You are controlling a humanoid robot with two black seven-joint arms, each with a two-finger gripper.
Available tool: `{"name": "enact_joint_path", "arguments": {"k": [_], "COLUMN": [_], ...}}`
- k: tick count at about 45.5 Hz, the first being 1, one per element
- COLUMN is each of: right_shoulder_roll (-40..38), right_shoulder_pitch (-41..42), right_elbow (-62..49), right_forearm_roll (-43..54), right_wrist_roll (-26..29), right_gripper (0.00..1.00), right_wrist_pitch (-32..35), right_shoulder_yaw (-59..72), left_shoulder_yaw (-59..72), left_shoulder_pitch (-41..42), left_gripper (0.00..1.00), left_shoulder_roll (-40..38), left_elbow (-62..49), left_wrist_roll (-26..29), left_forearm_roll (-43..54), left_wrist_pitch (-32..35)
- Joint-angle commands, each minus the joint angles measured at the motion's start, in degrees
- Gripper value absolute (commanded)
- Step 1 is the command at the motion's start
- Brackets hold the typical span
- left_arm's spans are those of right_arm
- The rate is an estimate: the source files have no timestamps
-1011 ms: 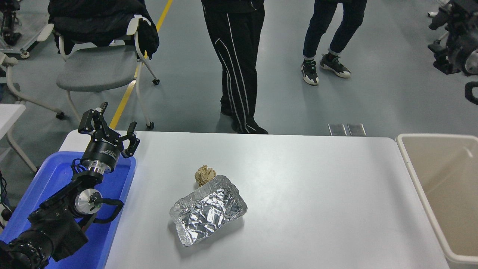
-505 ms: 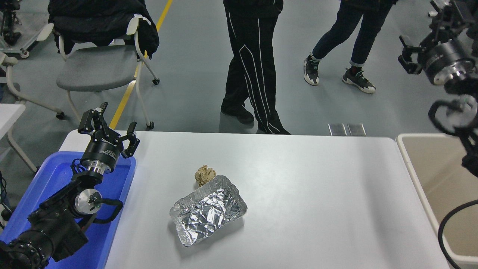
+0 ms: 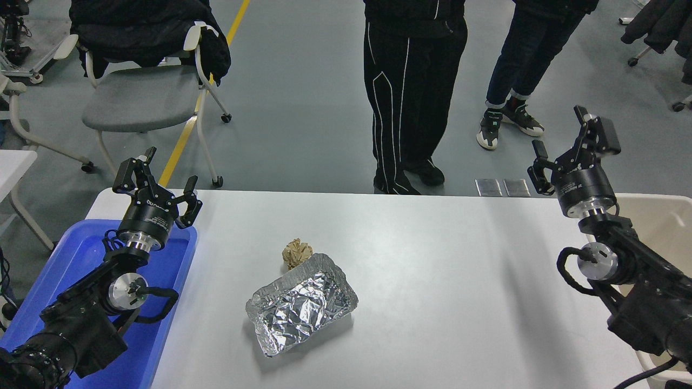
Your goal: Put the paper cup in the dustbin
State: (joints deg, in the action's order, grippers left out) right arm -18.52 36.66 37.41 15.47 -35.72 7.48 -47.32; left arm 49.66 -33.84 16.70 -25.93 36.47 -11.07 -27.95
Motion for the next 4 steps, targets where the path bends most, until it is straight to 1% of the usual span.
{"name": "enact_joint_path", "arguments": {"k": [1,4], "right_shoulder_roll": [1.29,1.38], "right_shoulder_pitch": [-1.85,-1.85], "right_elbow": [0.04,-0.05], "right_forearm_roll": [0.0,0.0], "right_wrist_roll": [-0.49,-0.49], "right_gripper": [1.0,1.0], "right_wrist_pitch": [-0.09,-0.18], "right_shoulder_yaw": [0.21,0.21], "left_shoulder_yaw": [0.0,0.0], "left_shoulder_pitch": [0.0,0.0], "left_gripper": [1.0,1.0], "left_shoulder_roll": [0.0,0.0], "left_elbow": [0.0,0.0], "left_wrist_roll": [0.0,0.0], "left_forearm_roll": [0.0,0.0], "left_wrist_pitch": [0.0,0.0]}}
